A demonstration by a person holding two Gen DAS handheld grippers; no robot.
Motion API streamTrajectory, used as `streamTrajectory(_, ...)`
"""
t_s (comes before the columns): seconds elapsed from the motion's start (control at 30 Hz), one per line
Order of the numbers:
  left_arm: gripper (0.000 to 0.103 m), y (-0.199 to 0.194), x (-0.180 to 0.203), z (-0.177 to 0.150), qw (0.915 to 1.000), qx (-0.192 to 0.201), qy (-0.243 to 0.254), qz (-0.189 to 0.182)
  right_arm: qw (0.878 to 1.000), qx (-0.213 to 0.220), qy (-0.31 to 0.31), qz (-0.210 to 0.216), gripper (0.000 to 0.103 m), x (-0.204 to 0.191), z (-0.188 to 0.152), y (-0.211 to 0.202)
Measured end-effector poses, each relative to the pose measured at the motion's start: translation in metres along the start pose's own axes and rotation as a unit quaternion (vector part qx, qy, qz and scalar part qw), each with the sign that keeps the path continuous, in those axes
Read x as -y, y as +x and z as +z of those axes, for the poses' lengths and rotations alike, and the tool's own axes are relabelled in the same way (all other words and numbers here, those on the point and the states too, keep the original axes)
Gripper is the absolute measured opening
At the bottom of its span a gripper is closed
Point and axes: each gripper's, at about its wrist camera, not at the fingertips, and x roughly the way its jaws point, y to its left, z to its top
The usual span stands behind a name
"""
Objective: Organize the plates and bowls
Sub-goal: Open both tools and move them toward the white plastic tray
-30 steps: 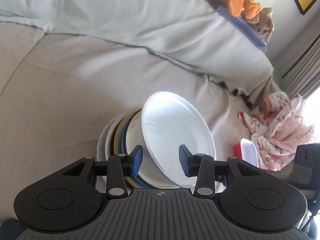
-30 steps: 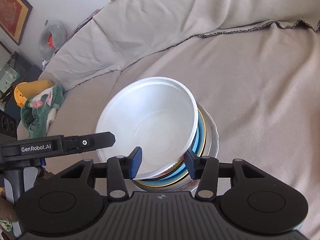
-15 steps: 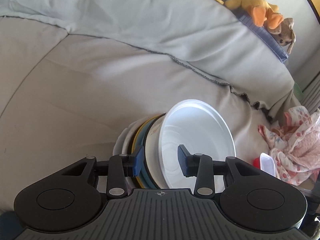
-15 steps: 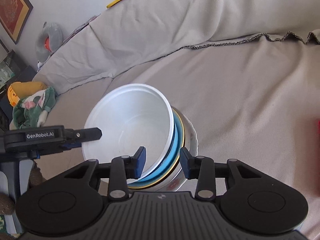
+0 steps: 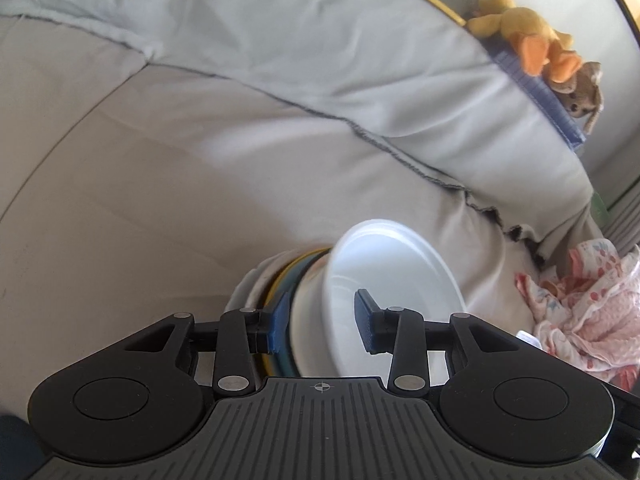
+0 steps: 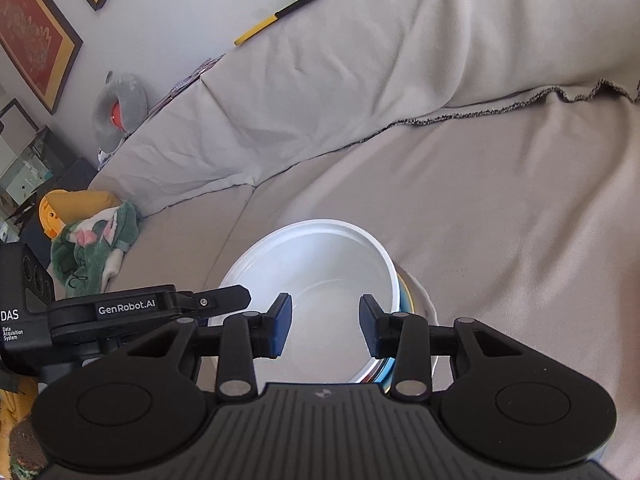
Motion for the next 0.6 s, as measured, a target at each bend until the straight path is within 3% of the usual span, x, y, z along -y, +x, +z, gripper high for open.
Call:
streamTrajectory(0.17, 0.039, -0.005, -0.010, -0.002, 0.9998, 0.007, -0.019, -0.010, 0.999, 0.014, -0.017, -0.028, 0.038, 0.000, -0.002, -0.004)
streamTrajectory(0.43, 0.039, -0.010, -0.010, -0.003, 0.9998, 0.010, -0.016, 0.001, 1.000, -0.014, 0.005, 0.000, 0.038, 0.005, -0.003, 0.003)
streamTrajectory(0.6, 0.039, -0.009, -0.011, -0.002, 0.9998, 0.009, -0.019, 0.005, 1.000, -0.010, 0.007, 0.003, 0.039, 0.004, -0.003, 0.001)
